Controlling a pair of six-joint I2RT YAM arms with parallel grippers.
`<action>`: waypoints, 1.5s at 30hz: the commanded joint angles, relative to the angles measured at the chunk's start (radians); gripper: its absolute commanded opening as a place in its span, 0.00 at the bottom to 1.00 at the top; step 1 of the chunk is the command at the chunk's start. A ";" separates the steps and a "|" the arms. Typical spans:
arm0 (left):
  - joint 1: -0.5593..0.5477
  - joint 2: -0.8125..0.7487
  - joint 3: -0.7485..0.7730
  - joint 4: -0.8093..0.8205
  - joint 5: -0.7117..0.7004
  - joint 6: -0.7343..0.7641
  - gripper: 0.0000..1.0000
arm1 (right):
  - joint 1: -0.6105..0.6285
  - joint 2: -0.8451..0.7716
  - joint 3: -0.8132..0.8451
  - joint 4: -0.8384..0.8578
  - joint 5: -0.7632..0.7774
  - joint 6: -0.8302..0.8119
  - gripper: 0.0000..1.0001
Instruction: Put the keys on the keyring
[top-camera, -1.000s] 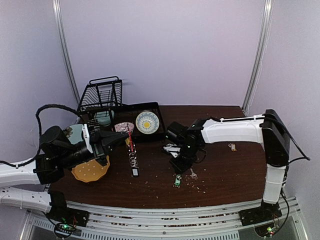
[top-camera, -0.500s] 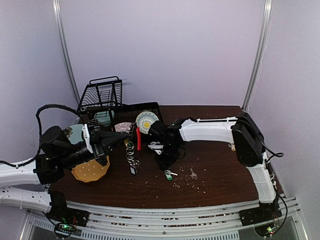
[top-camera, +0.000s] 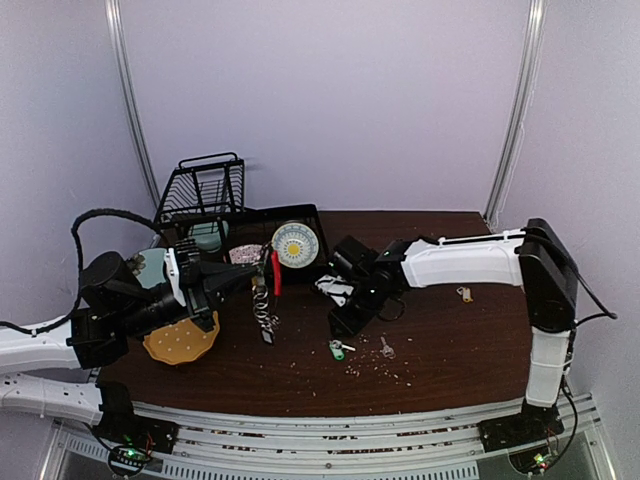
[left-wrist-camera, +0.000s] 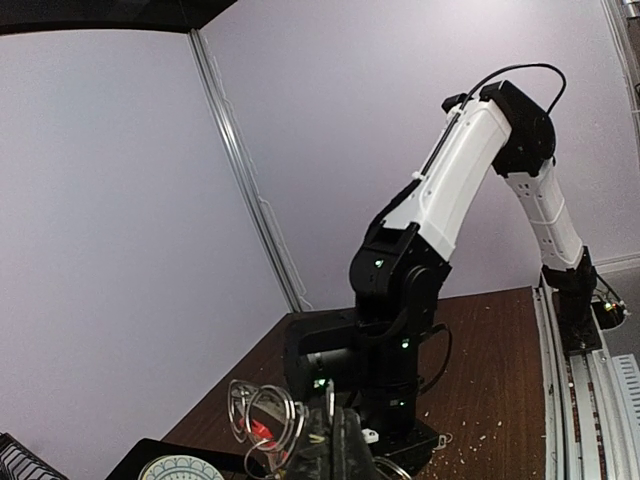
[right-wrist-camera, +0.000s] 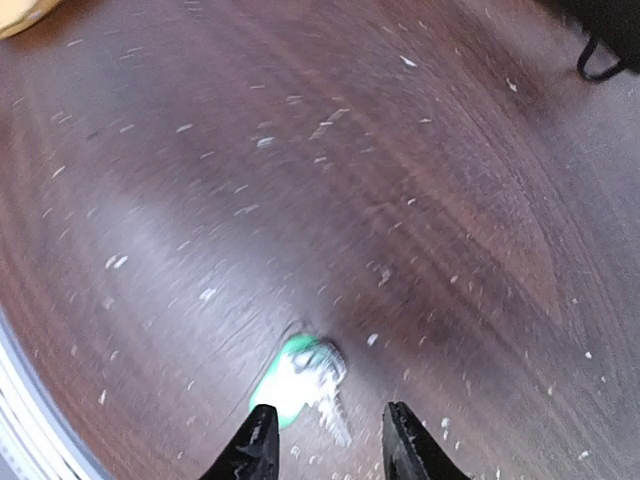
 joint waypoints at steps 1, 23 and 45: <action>-0.006 -0.010 0.020 0.039 -0.002 0.016 0.00 | 0.049 -0.139 -0.167 0.207 0.055 -0.087 0.36; -0.006 -0.003 0.025 0.032 -0.013 0.020 0.00 | 0.048 -0.043 -0.249 0.405 0.052 -0.308 0.23; -0.006 -0.004 0.027 0.033 -0.011 0.020 0.00 | 0.043 -0.019 -0.231 0.352 0.093 -0.301 0.15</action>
